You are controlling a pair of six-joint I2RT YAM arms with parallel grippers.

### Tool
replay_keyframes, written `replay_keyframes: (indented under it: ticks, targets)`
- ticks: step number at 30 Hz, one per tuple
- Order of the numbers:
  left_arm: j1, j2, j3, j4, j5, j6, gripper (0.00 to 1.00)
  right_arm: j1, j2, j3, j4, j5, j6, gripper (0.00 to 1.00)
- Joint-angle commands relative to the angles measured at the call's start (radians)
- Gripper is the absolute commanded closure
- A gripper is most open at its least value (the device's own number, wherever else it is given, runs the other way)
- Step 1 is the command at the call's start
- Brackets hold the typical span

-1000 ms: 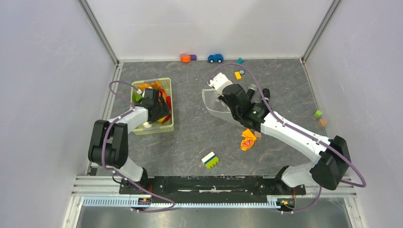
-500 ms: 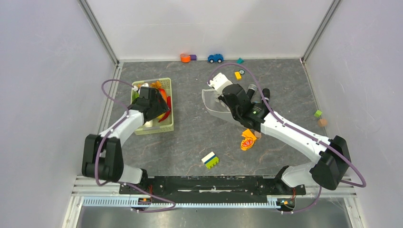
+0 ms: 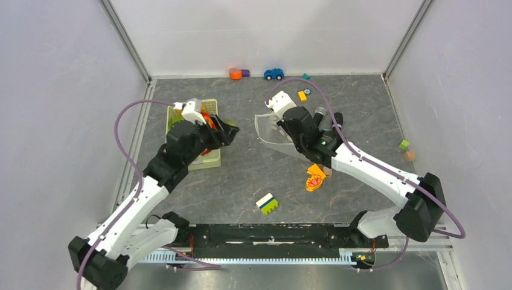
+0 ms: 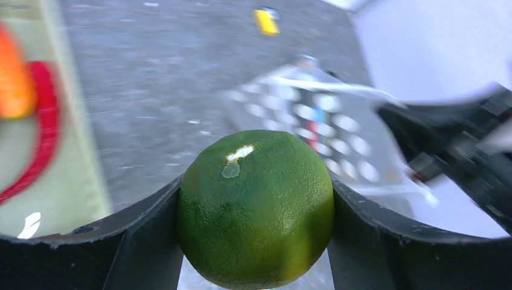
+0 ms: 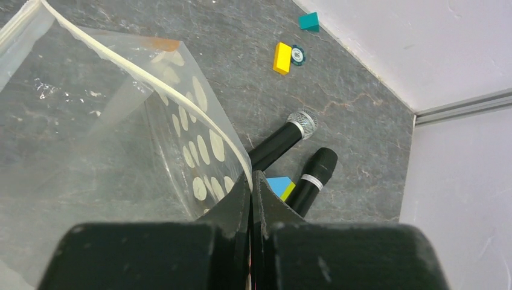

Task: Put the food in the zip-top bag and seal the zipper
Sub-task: Pick up the fake fruit from the bin, then place the fake fruit in the zipper food storage bag.

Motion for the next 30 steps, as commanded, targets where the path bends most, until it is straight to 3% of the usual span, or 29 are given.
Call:
replay_keyframes:
  ticks: [1,7,15,19,23,30]
  targets:
    - [-0.154,-0.012,0.012,0.180,0.095,-0.002,0.83,-0.004,-0.046,0.043,0.070,-0.059,0.065,1.00]
    - [-0.301,0.133,0.102,0.250,0.072,0.010,0.83,-0.004,-0.086,0.016,0.103,-0.161,0.119,1.00]
    - [-0.404,0.276,0.197,0.232,-0.042,0.057,0.83,-0.005,-0.135,-0.017,0.130,-0.200,0.140,1.00]
    - [-0.442,0.292,0.216,0.221,-0.129,0.075,0.69,-0.005,-0.146,-0.022,0.132,-0.247,0.139,1.00]
    - [-0.462,0.310,0.232,0.202,-0.173,0.085,0.46,-0.005,-0.151,-0.025,0.131,-0.294,0.138,1.00]
    - [-0.476,0.325,0.248,0.165,-0.229,0.096,0.27,-0.006,-0.167,-0.031,0.130,-0.321,0.140,1.00]
